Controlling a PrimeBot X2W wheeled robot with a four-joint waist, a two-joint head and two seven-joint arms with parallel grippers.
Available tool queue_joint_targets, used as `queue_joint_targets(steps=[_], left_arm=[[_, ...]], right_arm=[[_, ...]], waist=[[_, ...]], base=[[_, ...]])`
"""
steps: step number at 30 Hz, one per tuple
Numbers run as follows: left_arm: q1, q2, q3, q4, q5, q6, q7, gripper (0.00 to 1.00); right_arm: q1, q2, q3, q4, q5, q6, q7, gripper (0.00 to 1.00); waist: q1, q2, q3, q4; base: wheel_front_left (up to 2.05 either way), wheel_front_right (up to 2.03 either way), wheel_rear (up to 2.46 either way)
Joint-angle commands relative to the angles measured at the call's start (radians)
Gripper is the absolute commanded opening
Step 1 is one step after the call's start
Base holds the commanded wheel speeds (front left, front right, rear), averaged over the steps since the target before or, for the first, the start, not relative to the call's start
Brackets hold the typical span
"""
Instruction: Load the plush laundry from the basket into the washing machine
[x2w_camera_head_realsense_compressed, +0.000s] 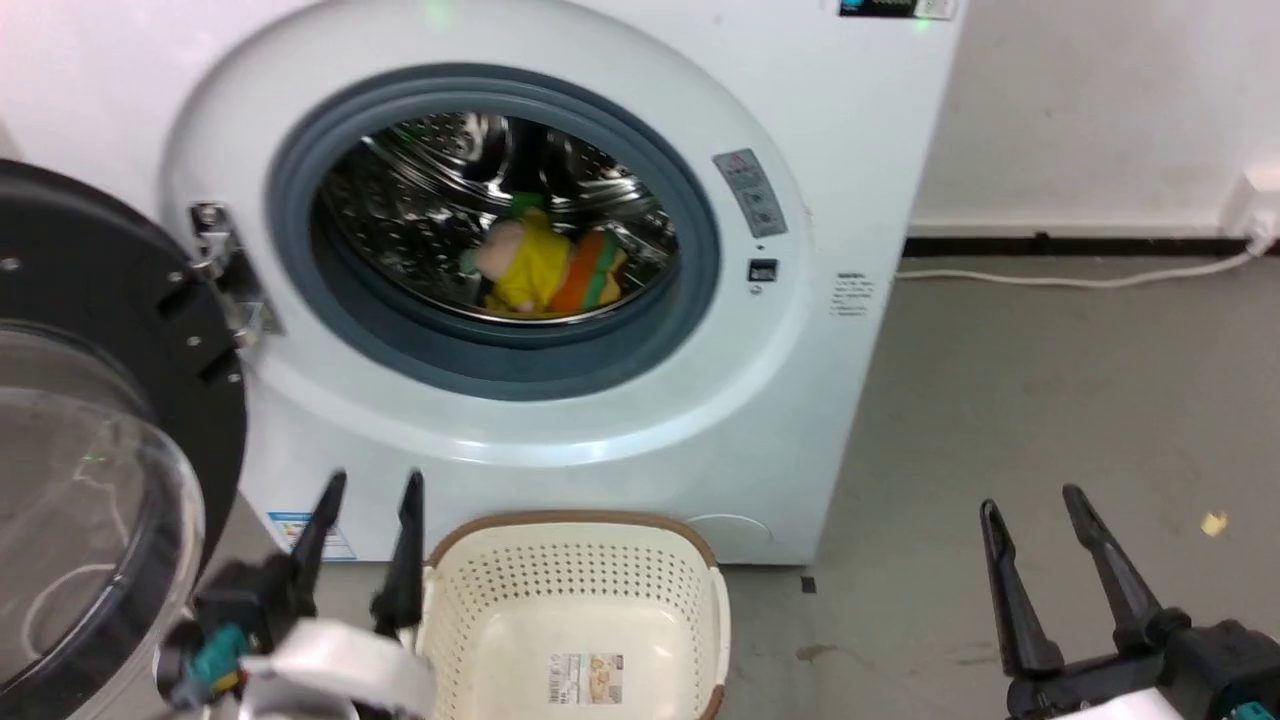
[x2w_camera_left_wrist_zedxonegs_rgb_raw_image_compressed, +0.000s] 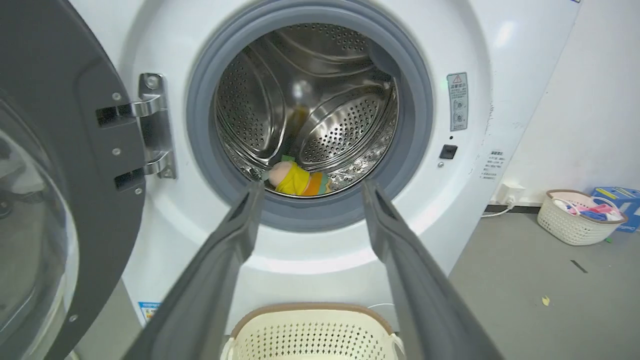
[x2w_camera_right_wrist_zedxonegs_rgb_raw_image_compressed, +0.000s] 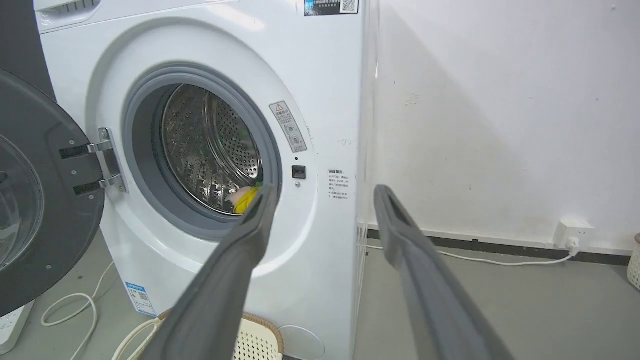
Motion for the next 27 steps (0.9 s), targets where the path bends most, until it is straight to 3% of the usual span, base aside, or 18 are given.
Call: queue_joint_targets(steps=[1,10,23,24,27], left_arm=[[0.032,-0.011,0.002,-0.026,0.016,0.009,-0.005,1.00],[0.149,-0.055,0.008,-0.088,0.138,0.022,-0.005,1.00],[0.165,-0.107,0.069,-0.076,0.186,-0.001,-0.005,1.00],[0.152,-0.105,0.066,-0.077,0.185,0.002,0.001,0.00],[0.151,-0.107,0.066,-0.078,0.188,0.001,0.004,0.00]], right_arm=[[0.021,0.000,-0.004,-0.002,-0.002,0.001,-0.005,1.00],[0.037,0.000,-0.015,0.025,0.009,0.001,-0.005,1.00],[0.037,0.000,-0.013,0.047,0.013,0.001,-0.005,1.00],[0.025,0.000,-0.014,0.044,0.007,0.000,0.000,0.00],[0.023,0.000,-0.014,0.044,0.006,0.000,0.004,0.00]], waist=[[0.0002,0.0000,-0.013,0.016],[0.0002,0.0000,-0.015,0.024],[0.0002,0.0000,-0.018,0.024],[0.0002,0.0000,-0.018,0.024],[0.0002,0.0000,-0.017,0.024]], base=[[0.00,0.00,0.00],[0.00,0.00,0.00],[0.00,0.00,0.00],[0.00,0.00,0.00],[0.00,0.00,0.00]])
